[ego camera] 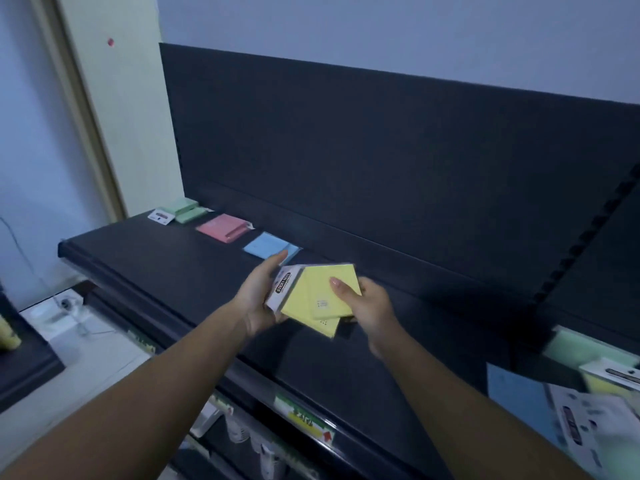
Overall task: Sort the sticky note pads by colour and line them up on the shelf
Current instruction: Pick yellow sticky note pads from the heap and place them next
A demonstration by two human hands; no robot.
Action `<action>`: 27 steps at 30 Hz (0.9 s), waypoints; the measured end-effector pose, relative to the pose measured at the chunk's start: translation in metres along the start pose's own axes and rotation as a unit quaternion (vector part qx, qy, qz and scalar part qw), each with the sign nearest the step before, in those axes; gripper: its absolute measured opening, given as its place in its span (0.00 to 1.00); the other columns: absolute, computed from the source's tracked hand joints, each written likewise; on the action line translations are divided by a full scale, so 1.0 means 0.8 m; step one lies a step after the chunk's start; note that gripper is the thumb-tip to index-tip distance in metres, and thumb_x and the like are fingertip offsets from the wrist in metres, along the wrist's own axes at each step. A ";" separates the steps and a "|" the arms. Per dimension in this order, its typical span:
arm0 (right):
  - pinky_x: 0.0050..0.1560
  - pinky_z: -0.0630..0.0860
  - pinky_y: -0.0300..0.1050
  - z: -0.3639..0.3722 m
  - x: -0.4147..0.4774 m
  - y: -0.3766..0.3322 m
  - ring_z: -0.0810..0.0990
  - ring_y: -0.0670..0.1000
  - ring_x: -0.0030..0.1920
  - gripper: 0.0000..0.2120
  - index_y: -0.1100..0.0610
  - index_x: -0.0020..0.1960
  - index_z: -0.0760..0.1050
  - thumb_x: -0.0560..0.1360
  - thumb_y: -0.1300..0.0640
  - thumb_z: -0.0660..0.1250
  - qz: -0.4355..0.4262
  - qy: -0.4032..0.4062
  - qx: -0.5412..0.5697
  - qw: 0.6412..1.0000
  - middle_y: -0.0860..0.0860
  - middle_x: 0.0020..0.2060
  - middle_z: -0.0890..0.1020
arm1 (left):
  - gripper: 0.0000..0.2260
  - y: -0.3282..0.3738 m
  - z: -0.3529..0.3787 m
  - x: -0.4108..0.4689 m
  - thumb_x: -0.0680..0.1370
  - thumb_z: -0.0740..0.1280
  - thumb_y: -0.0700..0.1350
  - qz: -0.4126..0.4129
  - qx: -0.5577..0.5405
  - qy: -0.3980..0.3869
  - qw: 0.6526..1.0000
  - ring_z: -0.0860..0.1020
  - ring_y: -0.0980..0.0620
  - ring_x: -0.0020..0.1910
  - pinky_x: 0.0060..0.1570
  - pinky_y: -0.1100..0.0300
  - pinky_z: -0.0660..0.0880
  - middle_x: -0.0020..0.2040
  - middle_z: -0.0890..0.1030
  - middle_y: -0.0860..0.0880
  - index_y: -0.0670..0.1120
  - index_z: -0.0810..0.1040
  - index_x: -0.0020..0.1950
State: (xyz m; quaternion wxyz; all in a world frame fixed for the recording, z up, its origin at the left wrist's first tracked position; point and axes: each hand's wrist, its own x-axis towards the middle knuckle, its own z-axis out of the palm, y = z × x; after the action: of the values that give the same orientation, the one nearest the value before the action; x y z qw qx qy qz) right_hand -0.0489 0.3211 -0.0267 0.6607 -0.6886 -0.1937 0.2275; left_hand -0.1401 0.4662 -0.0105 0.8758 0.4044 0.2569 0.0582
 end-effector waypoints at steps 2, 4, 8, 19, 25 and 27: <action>0.38 0.78 0.44 0.010 0.026 0.003 0.81 0.52 0.40 0.11 0.60 0.50 0.76 0.74 0.53 0.69 0.061 0.046 0.074 0.994 0.56 0.45 0.83 | 0.12 0.001 -0.001 0.020 0.72 0.67 0.50 0.013 -0.044 -0.020 0.999 0.83 0.48 0.37 0.36 0.56 0.81 0.42 0.84 0.44 0.42 0.84 0.44; 0.33 0.78 0.42 0.015 0.052 0.005 0.80 0.52 0.36 0.12 0.61 0.53 0.75 0.76 0.53 0.67 0.106 0.080 0.148 0.980 0.56 0.45 0.82 | 0.12 -0.005 0.008 0.047 0.74 0.65 0.43 0.035 -0.024 -0.020 0.999 0.82 0.48 0.44 0.45 0.55 0.80 0.48 0.83 0.43 0.41 0.79 0.55; 0.40 0.79 0.44 0.008 0.094 0.022 0.82 0.54 0.44 0.14 0.61 0.58 0.73 0.77 0.53 0.65 0.091 0.079 0.071 0.990 0.58 0.51 0.82 | 0.13 -0.009 0.023 0.099 0.79 0.58 0.33 0.073 0.078 0.108 0.988 0.79 0.48 0.47 0.45 0.55 0.77 0.51 0.81 0.44 0.40 0.74 0.61; 0.46 0.73 0.37 0.008 0.168 0.055 0.77 0.44 0.48 0.26 0.53 0.67 0.64 0.73 0.65 0.68 0.063 0.140 -0.006 0.988 0.47 0.52 0.78 | 0.25 -0.002 -0.004 0.199 0.75 0.59 0.33 0.116 0.333 0.089 0.932 0.76 0.55 0.49 0.45 0.64 0.73 0.55 0.77 0.53 0.45 0.62 0.73; 0.66 0.63 0.38 0.057 0.169 0.073 0.69 0.54 0.65 0.32 0.64 0.72 0.60 0.72 0.61 0.69 0.046 0.261 -0.173 0.949 0.57 0.65 0.67 | 0.20 -0.006 -0.011 0.215 0.74 0.57 0.32 0.171 0.419 0.069 0.889 0.70 0.45 0.62 0.63 0.58 0.68 0.63 0.71 0.43 0.37 0.68 0.66; 0.63 0.61 0.32 0.074 0.170 0.076 0.68 0.54 0.66 0.30 0.64 0.71 0.61 0.73 0.62 0.69 0.027 0.286 -0.191 0.939 0.57 0.65 0.66 | 0.21 -0.017 -0.017 0.206 0.76 0.58 0.33 0.221 0.467 0.046 0.855 0.64 0.52 0.67 0.64 0.75 0.53 0.68 0.66 0.46 0.38 0.65 0.70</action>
State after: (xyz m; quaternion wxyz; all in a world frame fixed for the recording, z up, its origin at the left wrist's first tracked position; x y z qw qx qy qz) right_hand 0.0270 0.4435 -0.0967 0.5378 -0.8428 -0.0182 -0.0027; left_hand -0.0064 0.5175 -0.0943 0.5348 0.8092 0.1974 0.1420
